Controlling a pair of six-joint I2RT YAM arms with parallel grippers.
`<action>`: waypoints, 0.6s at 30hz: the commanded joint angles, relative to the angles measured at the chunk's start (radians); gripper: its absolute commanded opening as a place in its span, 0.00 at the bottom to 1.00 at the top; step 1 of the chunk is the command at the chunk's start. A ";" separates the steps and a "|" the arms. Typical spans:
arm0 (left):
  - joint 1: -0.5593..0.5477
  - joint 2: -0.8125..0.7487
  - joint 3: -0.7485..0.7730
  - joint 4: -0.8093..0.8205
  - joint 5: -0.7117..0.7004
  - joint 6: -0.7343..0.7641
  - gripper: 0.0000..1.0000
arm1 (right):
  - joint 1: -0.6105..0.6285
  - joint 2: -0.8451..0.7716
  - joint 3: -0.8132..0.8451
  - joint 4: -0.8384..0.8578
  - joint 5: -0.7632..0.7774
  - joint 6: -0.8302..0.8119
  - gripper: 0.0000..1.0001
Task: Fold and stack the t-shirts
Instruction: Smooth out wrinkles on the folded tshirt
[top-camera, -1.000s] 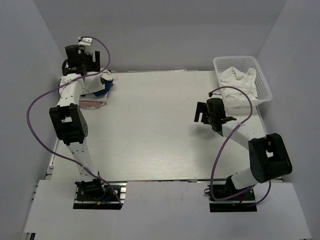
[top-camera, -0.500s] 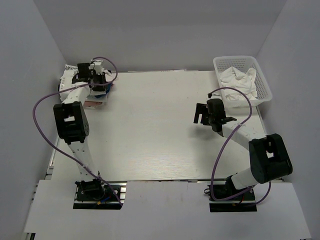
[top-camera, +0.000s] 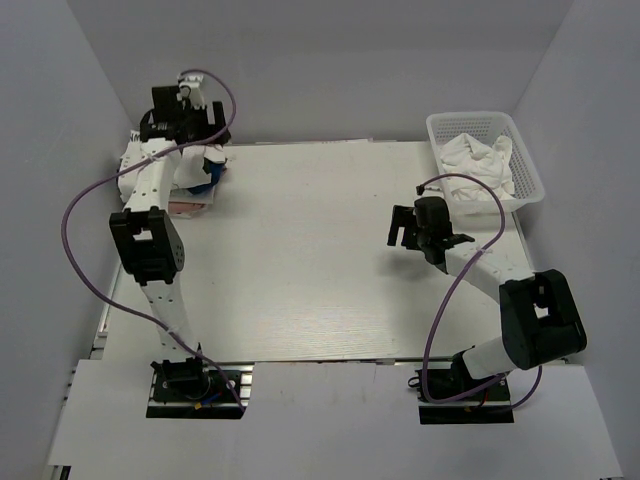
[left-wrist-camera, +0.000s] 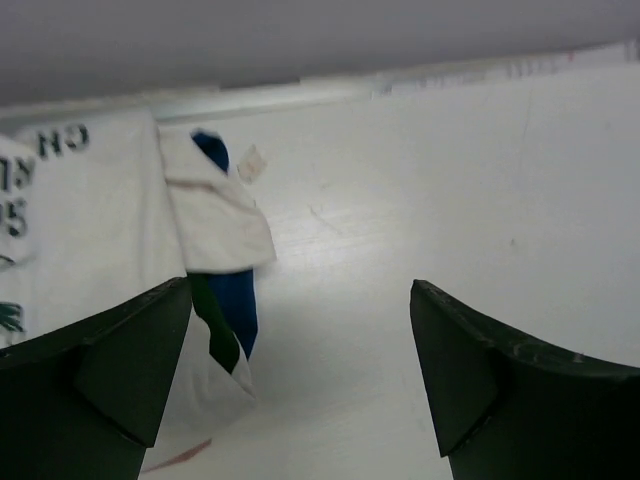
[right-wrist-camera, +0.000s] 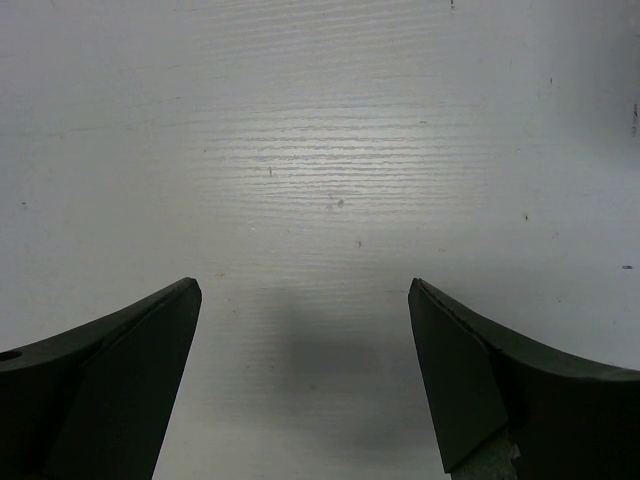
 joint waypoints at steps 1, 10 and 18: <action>-0.037 0.058 0.167 -0.041 -0.104 -0.056 1.00 | 0.001 -0.018 -0.002 0.011 0.008 0.001 0.90; -0.160 0.288 0.319 0.011 -0.609 -0.016 1.00 | 0.002 0.029 0.022 -0.006 0.020 -0.002 0.90; -0.194 0.304 0.287 0.131 -1.111 -0.008 1.00 | 0.002 0.078 0.044 -0.017 0.011 -0.002 0.90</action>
